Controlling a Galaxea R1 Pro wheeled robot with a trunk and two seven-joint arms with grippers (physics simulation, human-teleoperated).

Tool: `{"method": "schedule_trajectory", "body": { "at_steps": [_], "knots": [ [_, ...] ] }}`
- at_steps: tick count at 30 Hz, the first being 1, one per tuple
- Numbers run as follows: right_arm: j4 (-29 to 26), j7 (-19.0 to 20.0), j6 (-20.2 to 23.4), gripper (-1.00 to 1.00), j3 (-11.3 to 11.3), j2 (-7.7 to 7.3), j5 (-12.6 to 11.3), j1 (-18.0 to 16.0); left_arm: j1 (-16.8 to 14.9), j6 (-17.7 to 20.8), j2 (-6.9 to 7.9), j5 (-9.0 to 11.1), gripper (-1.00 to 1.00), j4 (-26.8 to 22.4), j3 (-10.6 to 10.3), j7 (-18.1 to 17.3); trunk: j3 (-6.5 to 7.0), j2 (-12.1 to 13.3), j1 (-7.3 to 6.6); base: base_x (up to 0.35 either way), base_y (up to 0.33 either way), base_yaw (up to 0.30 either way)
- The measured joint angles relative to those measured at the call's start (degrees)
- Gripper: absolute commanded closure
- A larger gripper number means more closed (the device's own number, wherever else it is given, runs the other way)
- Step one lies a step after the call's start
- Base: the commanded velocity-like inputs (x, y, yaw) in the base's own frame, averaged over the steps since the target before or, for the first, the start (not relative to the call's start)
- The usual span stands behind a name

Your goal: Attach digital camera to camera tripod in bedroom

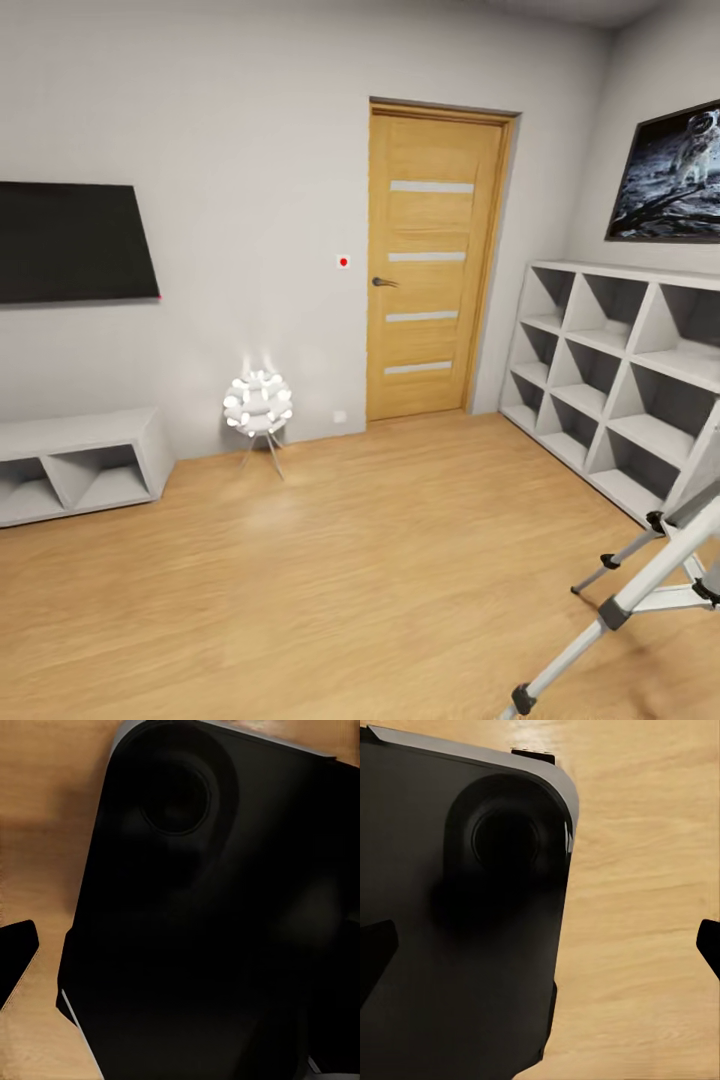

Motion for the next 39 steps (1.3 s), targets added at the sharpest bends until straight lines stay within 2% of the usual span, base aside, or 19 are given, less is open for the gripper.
{"method": "schedule_trajectory", "body": {
  "at_steps": [27,39],
  "knots": [
    [0.0,0.0,0.0,-1.0,0.1,0.07,0.2,0.0,0.0,0.0,0.01,-0.1,-1.0,0.0,0.0,-0.1,0.0,0.0,0.0,0.0,0.0,-0.279],
    [0.0,0.0,0.0,-1.0,0.1,-0.03,0.3,0.0,0.0,0.0,0.0,-0.1,-1.0,0.0,0.0,-0.2,0.0,0.0,-0.02,0.057,0.0,-0.061]
  ]
}}
